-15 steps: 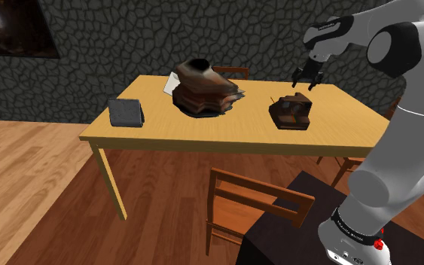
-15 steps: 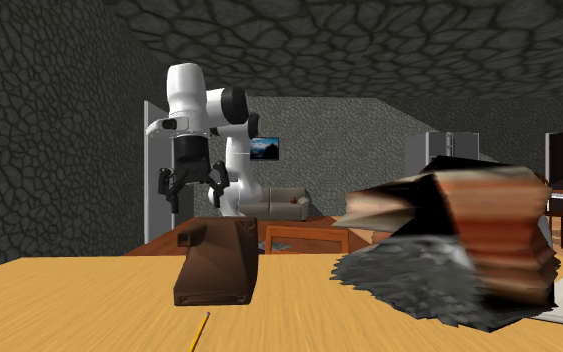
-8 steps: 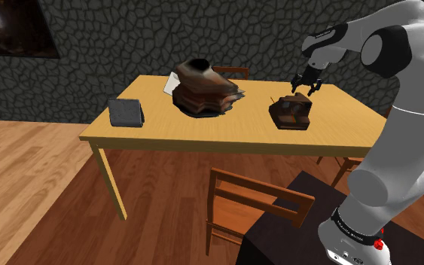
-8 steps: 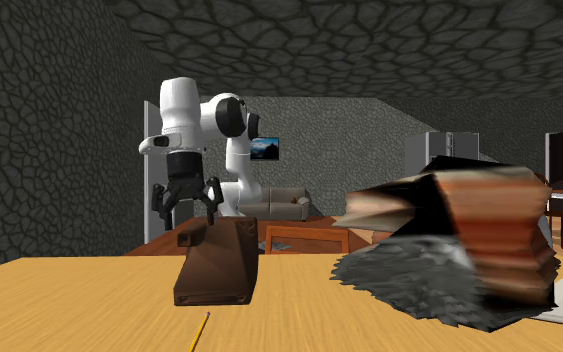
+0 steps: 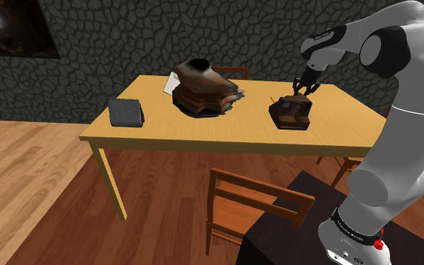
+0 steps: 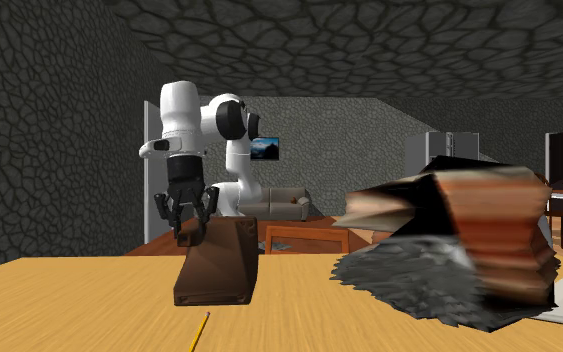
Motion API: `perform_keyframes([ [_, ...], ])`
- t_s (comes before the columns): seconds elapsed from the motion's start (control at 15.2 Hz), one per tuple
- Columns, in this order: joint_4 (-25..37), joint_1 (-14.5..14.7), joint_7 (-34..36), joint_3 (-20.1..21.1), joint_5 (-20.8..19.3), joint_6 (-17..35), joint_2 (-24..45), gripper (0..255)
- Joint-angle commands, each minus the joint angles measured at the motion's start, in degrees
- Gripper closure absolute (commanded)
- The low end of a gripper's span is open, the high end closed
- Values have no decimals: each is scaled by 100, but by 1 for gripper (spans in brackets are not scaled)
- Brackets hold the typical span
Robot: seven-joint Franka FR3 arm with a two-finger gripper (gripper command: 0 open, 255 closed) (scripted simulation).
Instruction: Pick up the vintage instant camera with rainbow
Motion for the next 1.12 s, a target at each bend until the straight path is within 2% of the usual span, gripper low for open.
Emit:
perform_keyframes([
  [0.0, -1, 1, 1, 2, 3, 1, 5, 255],
  [0.26, -2, -1, -3, 1, 5, 3, 7, 255],
  [1.06, 721, -6, 183, -39, -153, -851, -156, 255],
])
